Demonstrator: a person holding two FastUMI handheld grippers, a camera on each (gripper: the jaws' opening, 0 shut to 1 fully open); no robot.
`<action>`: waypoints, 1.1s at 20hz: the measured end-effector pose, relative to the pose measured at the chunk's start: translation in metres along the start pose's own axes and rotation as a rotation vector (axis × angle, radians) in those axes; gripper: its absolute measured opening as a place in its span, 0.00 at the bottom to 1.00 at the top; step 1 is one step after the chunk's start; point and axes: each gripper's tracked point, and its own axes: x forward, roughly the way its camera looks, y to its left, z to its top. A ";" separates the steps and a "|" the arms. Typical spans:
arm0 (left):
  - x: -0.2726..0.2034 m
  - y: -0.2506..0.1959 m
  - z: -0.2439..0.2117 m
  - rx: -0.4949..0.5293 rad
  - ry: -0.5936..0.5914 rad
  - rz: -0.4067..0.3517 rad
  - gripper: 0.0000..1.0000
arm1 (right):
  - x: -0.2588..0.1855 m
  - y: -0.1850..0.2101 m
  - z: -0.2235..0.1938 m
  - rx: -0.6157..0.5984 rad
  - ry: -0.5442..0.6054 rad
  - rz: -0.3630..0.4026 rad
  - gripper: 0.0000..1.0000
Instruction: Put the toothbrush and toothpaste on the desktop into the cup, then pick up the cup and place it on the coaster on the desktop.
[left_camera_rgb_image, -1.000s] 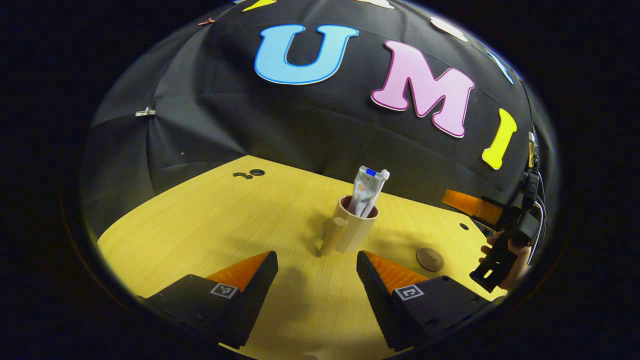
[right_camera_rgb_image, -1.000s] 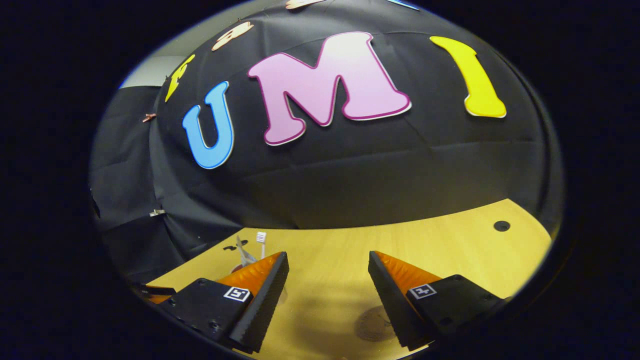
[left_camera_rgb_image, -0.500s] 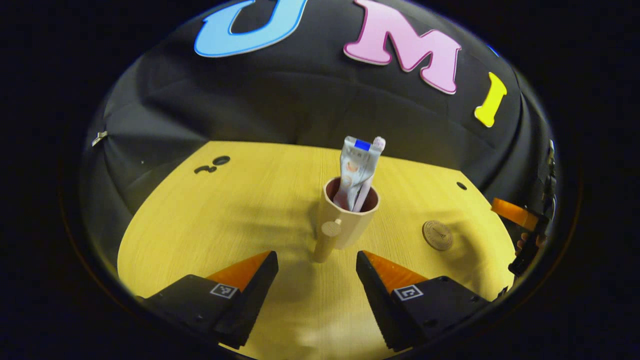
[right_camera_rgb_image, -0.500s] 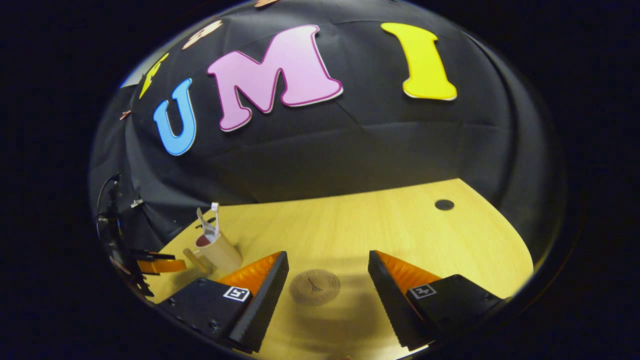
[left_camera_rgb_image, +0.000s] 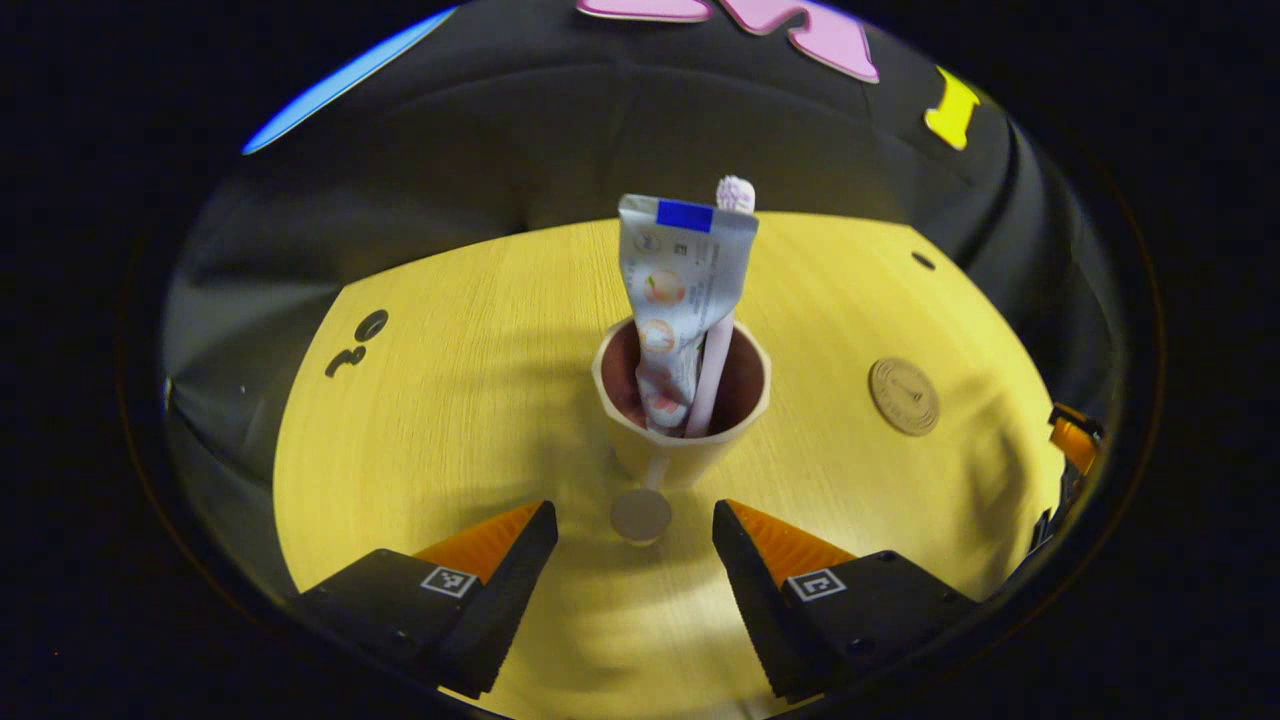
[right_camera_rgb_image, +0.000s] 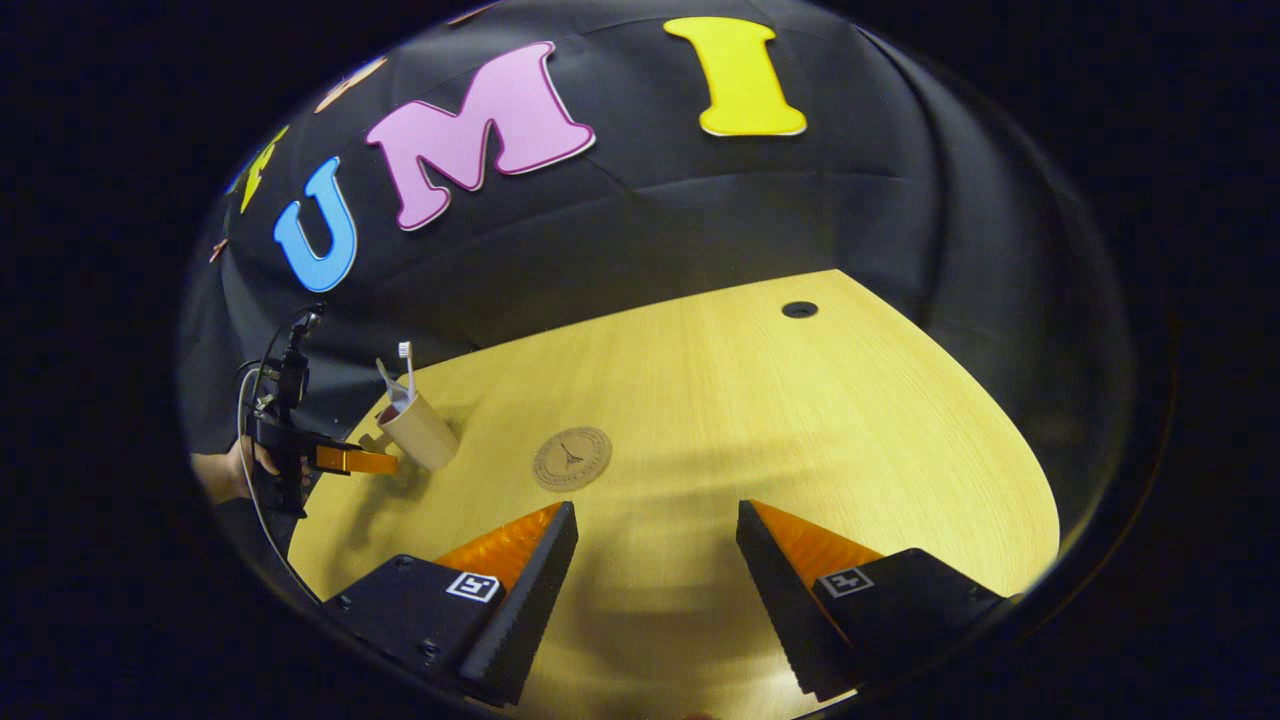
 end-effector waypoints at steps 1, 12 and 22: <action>0.005 -0.003 0.002 0.016 0.021 -0.006 0.96 | -0.004 -0.005 -0.005 0.016 0.013 -0.009 0.98; 0.026 -0.007 0.005 0.127 0.216 -0.007 0.60 | -0.036 -0.012 -0.048 0.112 0.107 -0.060 0.98; 0.023 -0.018 0.007 0.053 0.187 0.015 0.30 | -0.038 -0.008 -0.045 0.095 0.098 -0.073 0.98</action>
